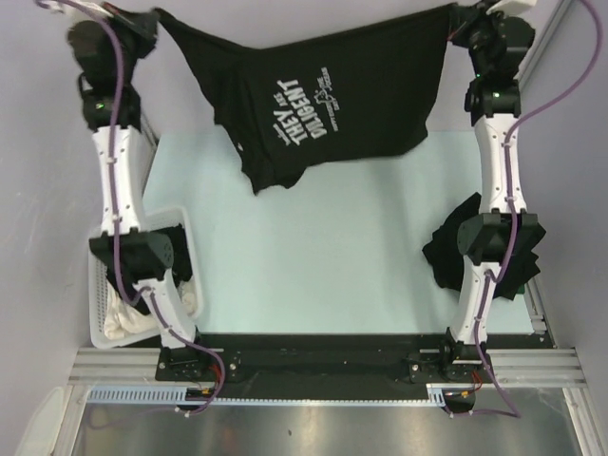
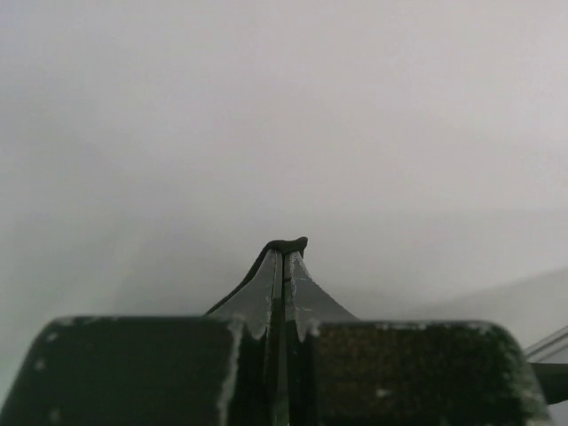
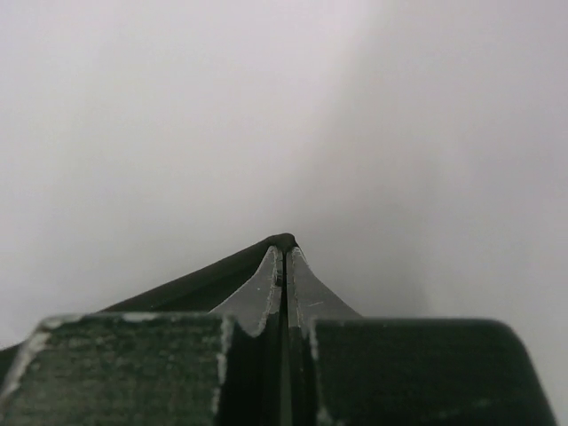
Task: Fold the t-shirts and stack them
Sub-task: Flatten the tshirt out
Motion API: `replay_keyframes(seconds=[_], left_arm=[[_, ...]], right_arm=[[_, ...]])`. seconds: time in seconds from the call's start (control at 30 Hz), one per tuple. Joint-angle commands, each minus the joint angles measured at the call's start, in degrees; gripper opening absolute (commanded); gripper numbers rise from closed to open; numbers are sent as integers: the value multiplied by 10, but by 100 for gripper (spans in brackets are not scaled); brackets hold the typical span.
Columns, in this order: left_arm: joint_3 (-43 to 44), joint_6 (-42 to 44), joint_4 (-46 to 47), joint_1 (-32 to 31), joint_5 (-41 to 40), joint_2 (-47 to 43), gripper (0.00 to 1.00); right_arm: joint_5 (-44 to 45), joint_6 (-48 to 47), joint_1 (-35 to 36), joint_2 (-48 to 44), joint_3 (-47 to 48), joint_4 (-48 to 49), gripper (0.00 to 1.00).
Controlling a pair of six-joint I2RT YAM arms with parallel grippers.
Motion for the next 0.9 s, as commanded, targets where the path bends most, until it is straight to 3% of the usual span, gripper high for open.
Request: replay_keyframes(seconds=[0.0,0.13,0.33,0.53,0.7,0.87], left_arm=[[17,12,49,51,-19,-134,0],[-10,-15,56,76,-5,-139,0],[-36,-37,61,60,11,-87,0],[51,-39,27,40,17,6,0],[27,-80,64,34,19,47,0],[61,-121,67,30,29,87,0]], right_arm=[[16,-25,-4,-95,15,71,0],[17,-26,-5,-98,-5,63,0],[5,0,-4,-43,7,21,0],[10,12,-6,-2,22,6,0],[10,39,-13,30,31,14,0],[-1,100,-31,50,53,13,0]])
